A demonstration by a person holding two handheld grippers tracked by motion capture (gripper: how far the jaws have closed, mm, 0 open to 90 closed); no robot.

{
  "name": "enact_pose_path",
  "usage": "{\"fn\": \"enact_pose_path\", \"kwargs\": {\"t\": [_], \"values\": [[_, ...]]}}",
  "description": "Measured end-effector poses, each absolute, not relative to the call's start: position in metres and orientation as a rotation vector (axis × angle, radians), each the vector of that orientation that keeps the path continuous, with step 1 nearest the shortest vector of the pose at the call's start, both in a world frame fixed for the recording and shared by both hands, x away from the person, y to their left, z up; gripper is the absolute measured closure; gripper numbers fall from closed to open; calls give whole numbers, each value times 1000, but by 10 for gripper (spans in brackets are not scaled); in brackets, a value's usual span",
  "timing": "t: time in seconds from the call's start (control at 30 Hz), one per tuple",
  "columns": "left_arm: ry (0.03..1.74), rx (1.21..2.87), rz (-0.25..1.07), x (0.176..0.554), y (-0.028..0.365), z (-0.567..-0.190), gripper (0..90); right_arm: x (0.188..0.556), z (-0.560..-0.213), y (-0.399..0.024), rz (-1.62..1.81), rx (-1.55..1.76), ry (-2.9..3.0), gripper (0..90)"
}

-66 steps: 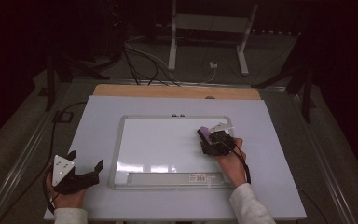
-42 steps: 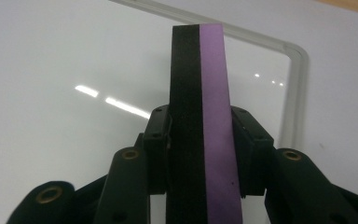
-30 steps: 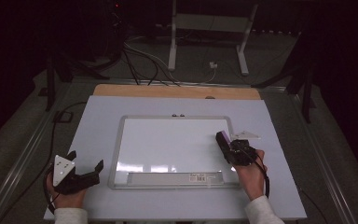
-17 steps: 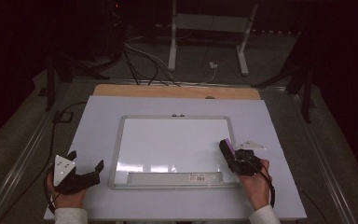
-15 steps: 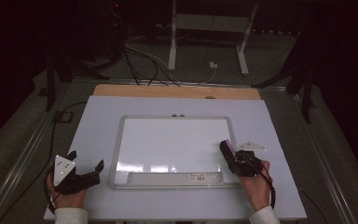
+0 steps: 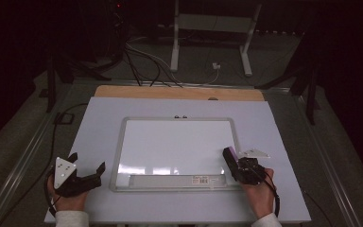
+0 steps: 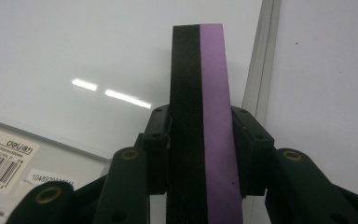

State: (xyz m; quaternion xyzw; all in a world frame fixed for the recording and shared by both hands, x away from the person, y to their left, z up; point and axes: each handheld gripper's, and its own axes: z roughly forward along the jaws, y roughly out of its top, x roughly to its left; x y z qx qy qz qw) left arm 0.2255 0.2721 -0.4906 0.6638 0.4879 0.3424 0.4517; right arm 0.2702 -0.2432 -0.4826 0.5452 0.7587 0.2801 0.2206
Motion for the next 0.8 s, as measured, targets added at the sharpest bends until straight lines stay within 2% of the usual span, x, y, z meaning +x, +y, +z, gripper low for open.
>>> {"fn": "enact_pose_path", "kwargs": {"t": [0.8], "values": [[1203,1639,847,225,272,-490,6,237,-481,-245,783,1493,2187,556]]}}
